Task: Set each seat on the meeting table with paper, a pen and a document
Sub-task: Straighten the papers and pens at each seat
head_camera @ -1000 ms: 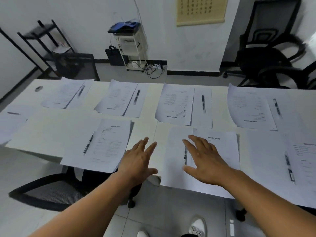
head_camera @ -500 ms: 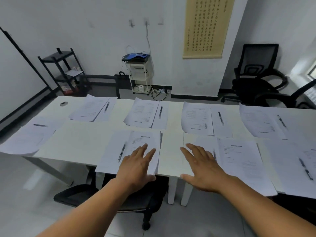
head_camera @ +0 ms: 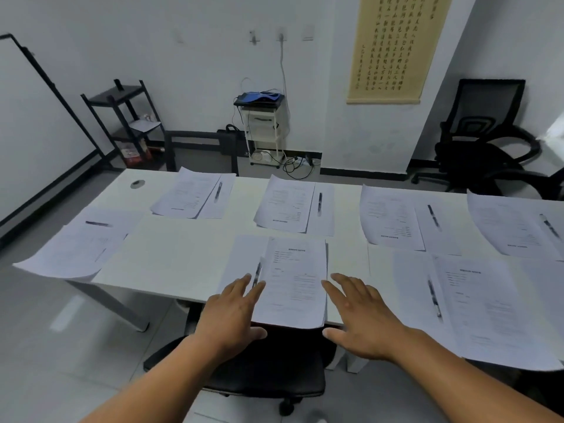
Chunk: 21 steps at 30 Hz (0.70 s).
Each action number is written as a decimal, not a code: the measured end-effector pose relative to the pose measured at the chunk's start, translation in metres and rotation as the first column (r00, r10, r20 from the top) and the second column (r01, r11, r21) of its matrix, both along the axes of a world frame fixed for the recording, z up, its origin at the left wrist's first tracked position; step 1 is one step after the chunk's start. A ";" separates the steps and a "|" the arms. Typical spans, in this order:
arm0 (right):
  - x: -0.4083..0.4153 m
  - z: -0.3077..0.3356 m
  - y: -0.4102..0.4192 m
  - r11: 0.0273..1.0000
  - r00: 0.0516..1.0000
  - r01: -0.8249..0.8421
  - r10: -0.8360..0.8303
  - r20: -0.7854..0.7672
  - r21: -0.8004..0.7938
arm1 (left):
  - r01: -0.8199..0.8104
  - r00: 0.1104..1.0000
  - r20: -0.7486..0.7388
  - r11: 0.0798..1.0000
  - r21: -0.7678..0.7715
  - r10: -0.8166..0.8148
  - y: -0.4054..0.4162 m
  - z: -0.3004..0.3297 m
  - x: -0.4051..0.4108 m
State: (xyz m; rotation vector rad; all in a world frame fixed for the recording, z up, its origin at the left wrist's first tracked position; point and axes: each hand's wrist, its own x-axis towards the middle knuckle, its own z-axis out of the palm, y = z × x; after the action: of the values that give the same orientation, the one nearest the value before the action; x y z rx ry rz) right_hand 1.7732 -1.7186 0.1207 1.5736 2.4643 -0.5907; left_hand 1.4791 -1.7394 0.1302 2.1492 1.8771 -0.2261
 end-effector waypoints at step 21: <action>-0.057 -0.119 0.118 0.969 0.995 0.056 -0.034 0.093 -0.240 | 0.043 0.997 -0.051 0.966 -0.254 -0.058 0.137 -0.111 -0.094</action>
State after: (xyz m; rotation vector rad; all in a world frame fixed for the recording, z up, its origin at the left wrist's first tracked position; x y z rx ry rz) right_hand 1.7163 -1.6010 0.0019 1.5276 2.2019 -0.7784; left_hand 1.3855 -1.6022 0.0193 2.0374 1.7186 -0.5144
